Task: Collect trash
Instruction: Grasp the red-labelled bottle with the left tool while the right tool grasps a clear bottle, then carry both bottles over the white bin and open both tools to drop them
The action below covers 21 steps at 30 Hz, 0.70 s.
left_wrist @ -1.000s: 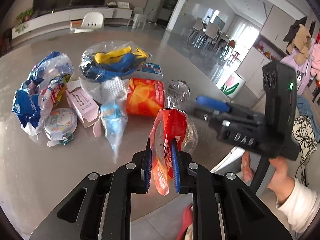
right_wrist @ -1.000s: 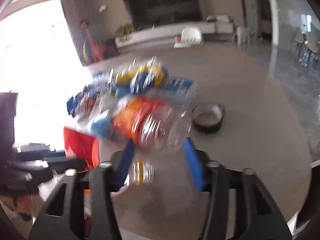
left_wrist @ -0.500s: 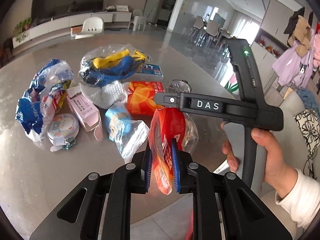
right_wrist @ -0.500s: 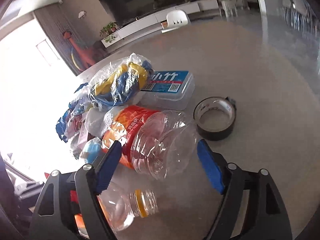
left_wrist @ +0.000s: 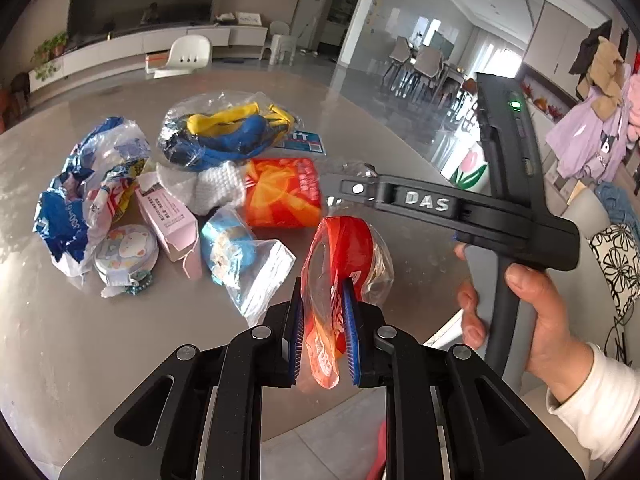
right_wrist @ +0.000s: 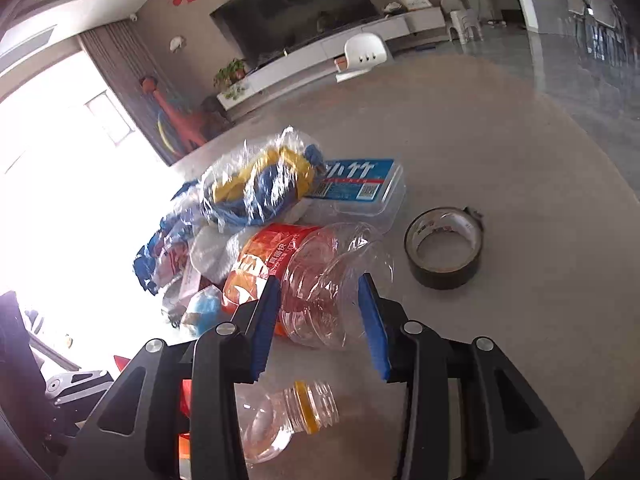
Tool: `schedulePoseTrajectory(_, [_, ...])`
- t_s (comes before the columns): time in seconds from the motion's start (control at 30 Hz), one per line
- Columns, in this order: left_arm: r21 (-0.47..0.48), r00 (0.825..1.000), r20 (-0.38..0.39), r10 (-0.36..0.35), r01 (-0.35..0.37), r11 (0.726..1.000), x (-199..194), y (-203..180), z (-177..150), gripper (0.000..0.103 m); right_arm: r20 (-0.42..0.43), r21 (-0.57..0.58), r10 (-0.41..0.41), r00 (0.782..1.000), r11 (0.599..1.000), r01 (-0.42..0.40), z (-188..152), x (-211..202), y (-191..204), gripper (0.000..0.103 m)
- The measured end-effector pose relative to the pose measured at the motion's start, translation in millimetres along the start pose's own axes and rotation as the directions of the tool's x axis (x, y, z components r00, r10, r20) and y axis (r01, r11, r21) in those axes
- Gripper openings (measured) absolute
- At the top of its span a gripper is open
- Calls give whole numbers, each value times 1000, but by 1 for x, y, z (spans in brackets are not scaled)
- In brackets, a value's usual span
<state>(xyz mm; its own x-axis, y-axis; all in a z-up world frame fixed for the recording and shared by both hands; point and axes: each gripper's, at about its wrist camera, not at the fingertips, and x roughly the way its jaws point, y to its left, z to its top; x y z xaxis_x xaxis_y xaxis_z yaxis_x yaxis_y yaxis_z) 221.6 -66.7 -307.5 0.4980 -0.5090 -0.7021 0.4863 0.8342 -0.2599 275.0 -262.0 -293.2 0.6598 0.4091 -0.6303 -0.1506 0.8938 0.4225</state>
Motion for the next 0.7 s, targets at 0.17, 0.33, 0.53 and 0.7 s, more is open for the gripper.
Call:
schedulePoseTrajectory(0.17, [-33, 1000, 17, -4, 4, 999, -10, 5, 5, 17, 68, 23, 12, 998, 1000, -14, 2, -35, -1, 42])
schedulePoseTrajectory(0.33, [-12, 999, 42, 4, -3, 1000, -24, -3, 12, 16, 119, 34, 9, 993, 999, -13, 0, -68, 0, 42])
schedulePoseTrajectory(0.53, [27, 998, 56, 42, -44, 999, -31, -23, 18, 15, 148, 28, -8, 989, 1000, 4, -8, -94, -2, 42])
schedulePoseTrajectory(0.7, [95, 996, 78, 46, -53, 994, -40, -52, 32, 14, 206, 38, -23, 978, 999, 16, -4, -127, -7, 42])
